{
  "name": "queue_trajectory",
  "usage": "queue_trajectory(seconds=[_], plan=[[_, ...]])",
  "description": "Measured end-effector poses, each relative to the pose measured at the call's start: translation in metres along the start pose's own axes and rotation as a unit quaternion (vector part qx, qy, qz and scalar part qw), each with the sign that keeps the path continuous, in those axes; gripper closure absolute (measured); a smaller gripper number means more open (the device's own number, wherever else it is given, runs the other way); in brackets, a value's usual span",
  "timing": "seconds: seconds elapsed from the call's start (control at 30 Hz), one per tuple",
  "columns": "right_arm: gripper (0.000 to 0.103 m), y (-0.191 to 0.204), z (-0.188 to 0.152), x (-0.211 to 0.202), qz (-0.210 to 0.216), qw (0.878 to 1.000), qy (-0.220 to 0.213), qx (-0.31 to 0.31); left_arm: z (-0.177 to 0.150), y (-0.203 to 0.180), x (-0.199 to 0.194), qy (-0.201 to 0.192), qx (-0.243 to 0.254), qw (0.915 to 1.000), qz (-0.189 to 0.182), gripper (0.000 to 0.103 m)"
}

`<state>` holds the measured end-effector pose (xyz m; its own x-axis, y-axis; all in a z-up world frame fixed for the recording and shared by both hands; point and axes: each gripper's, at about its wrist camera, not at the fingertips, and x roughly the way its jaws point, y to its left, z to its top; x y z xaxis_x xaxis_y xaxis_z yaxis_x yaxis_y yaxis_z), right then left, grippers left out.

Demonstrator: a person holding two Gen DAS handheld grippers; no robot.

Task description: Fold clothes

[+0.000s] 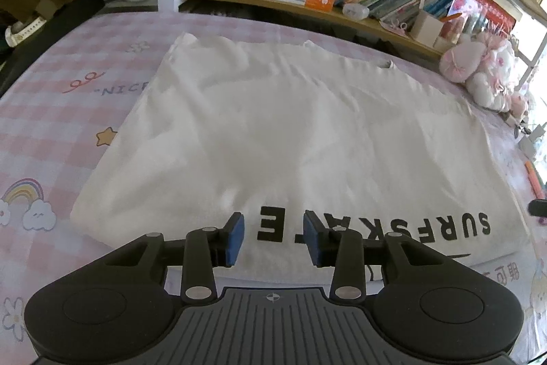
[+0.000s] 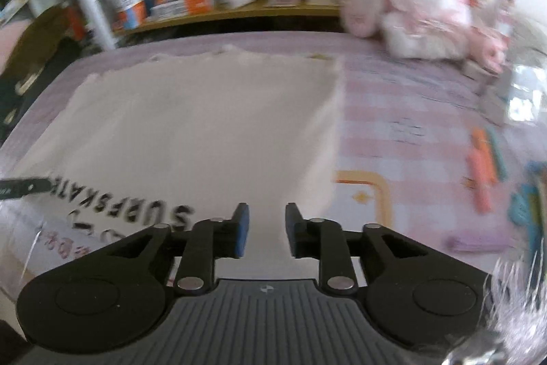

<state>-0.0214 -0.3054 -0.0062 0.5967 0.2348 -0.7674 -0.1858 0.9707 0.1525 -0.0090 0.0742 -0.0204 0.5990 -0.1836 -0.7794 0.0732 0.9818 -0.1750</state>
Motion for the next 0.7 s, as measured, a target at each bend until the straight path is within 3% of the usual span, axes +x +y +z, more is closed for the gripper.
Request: queue_trajectory(seconds=[0.23, 0.7], plan=[[0.077, 0.033, -0.011, 0.016, 0.034, 0.997, 0.028, -0.061, -0.008, 0.005, -0.015, -0.006, -0.014, 0.9998, 0.012, 0.062], [0.071, 0.032, -0.02, 0.04, 0.028, 0.995, 0.065, -0.076, -0.021, 0.022, -0.029, -0.004, -0.056, 0.9976, 0.04, 0.062]])
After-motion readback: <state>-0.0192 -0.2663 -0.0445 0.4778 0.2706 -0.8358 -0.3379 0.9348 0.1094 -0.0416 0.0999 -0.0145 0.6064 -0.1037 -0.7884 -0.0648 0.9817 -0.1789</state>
